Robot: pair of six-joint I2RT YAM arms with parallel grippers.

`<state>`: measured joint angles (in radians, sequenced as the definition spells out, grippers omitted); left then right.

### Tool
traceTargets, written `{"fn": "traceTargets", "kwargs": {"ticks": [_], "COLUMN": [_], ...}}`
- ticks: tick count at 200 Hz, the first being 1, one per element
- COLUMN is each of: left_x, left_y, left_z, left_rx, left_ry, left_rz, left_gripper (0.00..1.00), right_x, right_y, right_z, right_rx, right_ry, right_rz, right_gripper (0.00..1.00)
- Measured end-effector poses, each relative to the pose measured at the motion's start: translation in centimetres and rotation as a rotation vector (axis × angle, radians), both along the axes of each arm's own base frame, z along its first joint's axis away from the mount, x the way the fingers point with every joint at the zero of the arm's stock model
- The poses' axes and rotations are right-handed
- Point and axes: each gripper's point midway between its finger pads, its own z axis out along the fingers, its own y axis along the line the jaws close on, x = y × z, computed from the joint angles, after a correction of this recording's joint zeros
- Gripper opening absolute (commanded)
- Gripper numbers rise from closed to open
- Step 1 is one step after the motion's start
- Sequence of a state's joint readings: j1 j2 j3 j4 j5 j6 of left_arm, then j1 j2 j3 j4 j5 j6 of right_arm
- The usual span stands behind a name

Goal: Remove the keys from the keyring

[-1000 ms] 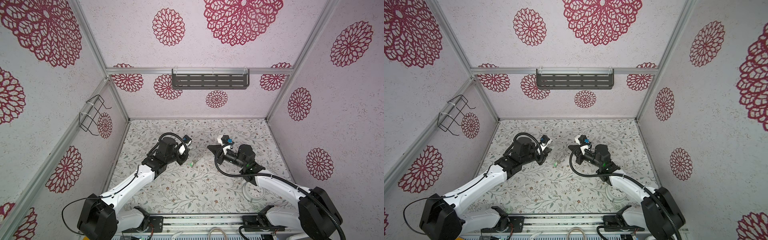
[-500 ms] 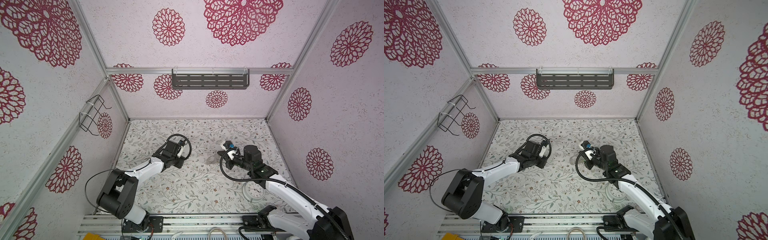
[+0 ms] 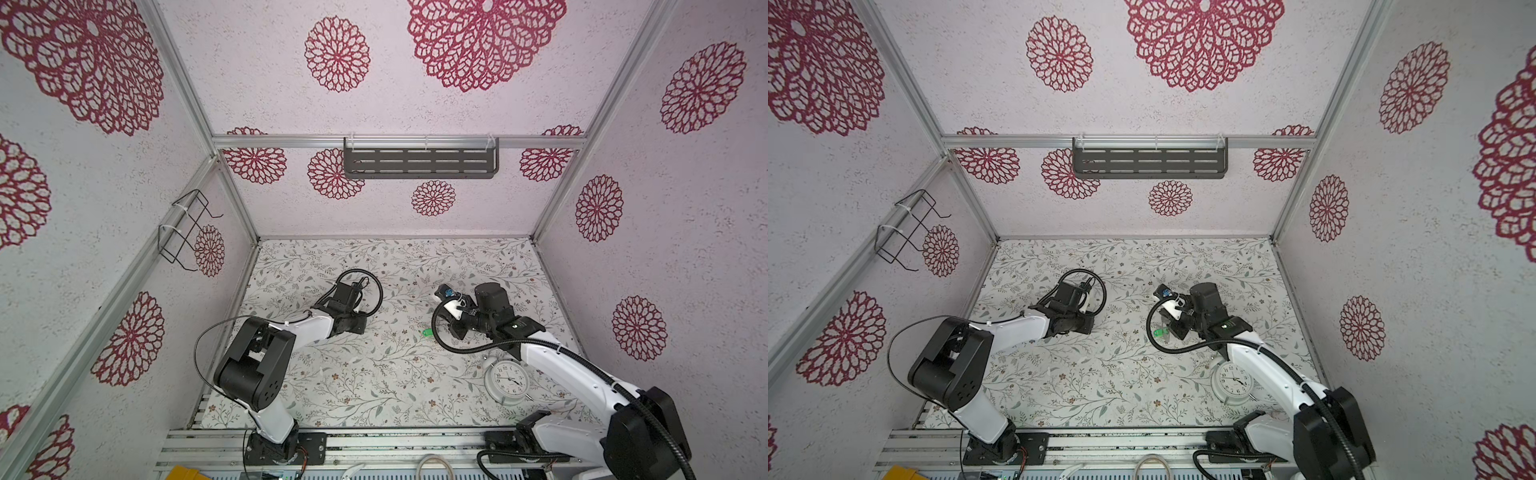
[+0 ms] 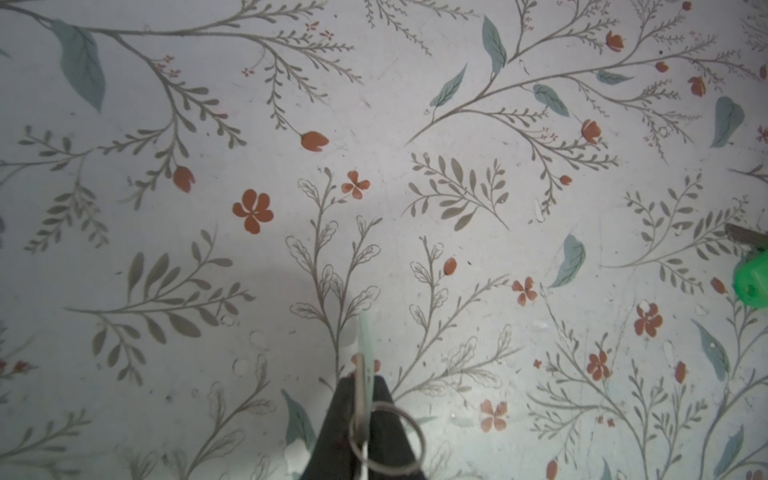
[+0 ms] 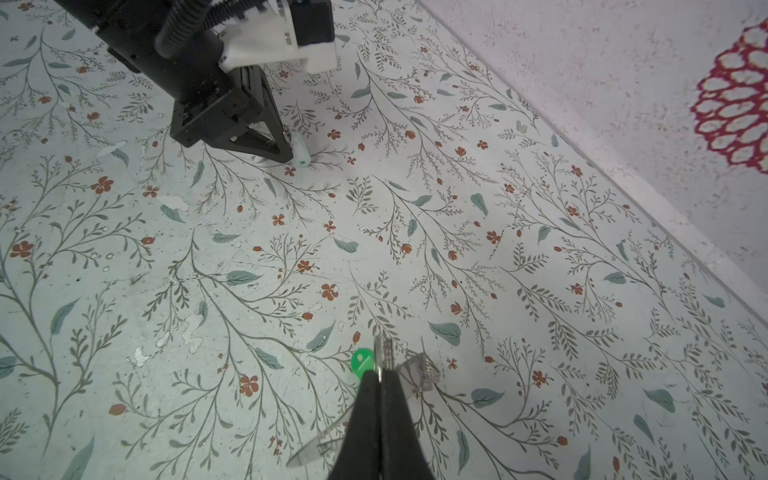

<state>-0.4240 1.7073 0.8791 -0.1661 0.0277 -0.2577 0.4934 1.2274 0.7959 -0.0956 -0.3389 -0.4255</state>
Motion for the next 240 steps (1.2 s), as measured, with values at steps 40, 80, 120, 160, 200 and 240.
{"fn": "traceTargets", "kwargs": {"ticks": [40,80,120,160,200,240], "left_x": [0.5,0.5,1.3,1.0,0.4,0.2], "left_y": [1.6,3.5,4.9,5.7,6.0,6.0], "left_z": [0.0,3.0,10.5,13.3,13.2,13.2], "left_rx": [-0.006,-0.006,-0.028,-0.001,0.021,0.027], "left_ry": [-0.028,-0.122,-0.337,-0.413,-0.401,-0.397], "left_rz": [0.068,0.117,0.139,0.129,0.119,0.105], "left_gripper": [0.41,0.49,0.51,0.51,0.51,0.51], "right_x": [0.6,1.5,3.0,5.9,8.4,10.5], "right_y": [1.4,3.4,6.3,9.0,11.4,13.3], "right_z": [-0.8,-1.5,-3.0,-5.2,-7.8,-9.8], "right_rx": [0.019,0.036,0.037,0.057,0.071,0.072], "right_ry": [0.038,0.063,0.111,0.178,0.247,0.285], "right_rz": [0.044,0.09,0.129,0.099,0.05,-0.004], "right_gripper": [0.0,0.0,0.0,0.0,0.0,0.1]}}
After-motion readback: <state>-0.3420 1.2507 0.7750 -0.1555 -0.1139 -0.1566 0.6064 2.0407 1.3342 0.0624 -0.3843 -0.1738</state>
